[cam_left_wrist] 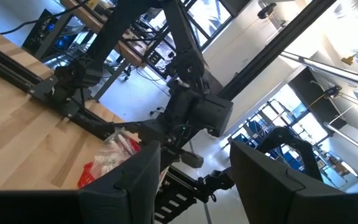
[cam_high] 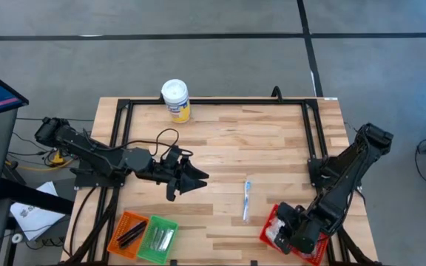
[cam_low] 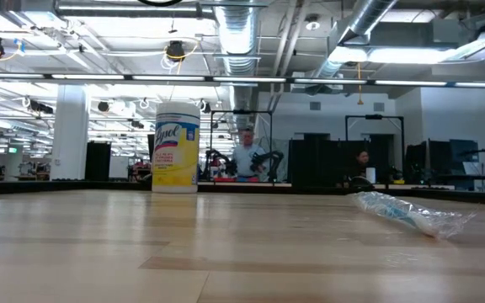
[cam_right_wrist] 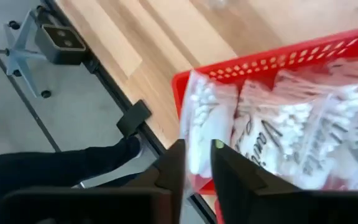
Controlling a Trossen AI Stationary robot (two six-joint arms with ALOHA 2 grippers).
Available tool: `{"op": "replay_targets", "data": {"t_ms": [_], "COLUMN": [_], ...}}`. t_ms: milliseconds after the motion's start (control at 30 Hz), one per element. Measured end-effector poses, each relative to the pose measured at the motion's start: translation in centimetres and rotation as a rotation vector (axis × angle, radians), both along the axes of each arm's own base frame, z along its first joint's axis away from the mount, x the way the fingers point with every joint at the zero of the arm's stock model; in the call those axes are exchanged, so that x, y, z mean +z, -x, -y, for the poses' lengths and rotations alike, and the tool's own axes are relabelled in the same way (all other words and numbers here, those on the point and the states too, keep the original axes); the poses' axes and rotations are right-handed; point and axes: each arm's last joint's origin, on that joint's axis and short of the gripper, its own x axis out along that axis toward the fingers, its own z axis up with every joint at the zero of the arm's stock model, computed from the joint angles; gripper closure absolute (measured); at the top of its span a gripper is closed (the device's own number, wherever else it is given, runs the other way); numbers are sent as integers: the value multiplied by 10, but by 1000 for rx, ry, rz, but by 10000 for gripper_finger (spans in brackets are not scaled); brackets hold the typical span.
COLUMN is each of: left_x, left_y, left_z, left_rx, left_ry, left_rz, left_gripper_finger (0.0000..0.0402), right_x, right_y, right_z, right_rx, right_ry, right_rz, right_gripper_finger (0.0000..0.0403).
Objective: Pick & Place Travel size toiletries
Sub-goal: Put the cotton pods into the left red basket, then put the blue toothbrush into the right red basket
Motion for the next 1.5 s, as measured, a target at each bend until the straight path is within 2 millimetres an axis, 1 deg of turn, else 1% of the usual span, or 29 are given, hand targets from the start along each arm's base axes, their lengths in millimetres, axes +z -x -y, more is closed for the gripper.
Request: {"op": "replay_targets", "data": {"t_ms": [233,300,367,467,567,667,700,867,1000,1100,1200,1367,1500], "left_x": [0,0,0,0,0,0,0,0,0,0,0,-3,-10], "left_y": [0,0,0,0,0,0,0,0,0,0,0,0,1], "left_z": [0,0,0,0,0,0,0,0,0,0,0,0,0], "left_rx": [3,3,2,2,2,-2,-2,-2,-1,-1,-1,-1,0], "left_ry": [0,0,0,0,0,0,0,-5,-7,-8,-9,-10,-8], "left_rz": [0,0,0,0,0,0,0,0,1,0,-3,-12,-34], "left_gripper_finger": [215,215,215,215,215,215,215,215,215,215,215,215,215], "right_x": [2,2,3,6,8,-4,-9,-22,-33,-39,-41,-42,-32], "right_y": [-1,-2,-3,-6,-9,-11,-12,-16,-16,-17,-18,-12,-11], "right_z": [4,3,0,-4,-7,-11,-12,-18,-20,-20,-19,-12,-9], "right_rx": [-10,-14,-12,-5,33,38,35,-2,-16,-32,-43,-88,-81], "right_ry": [12,-10,-33,-73,-93,-53,-43,-49,-18,-5,-10,36,31], "right_rz": [-40,-33,-17,21,63,31,9,-39,-94,-128,-166,-221,-185], "right_gripper_finger": [261,250,248,271,321,383,392,380,398,397,397,399,401]}}
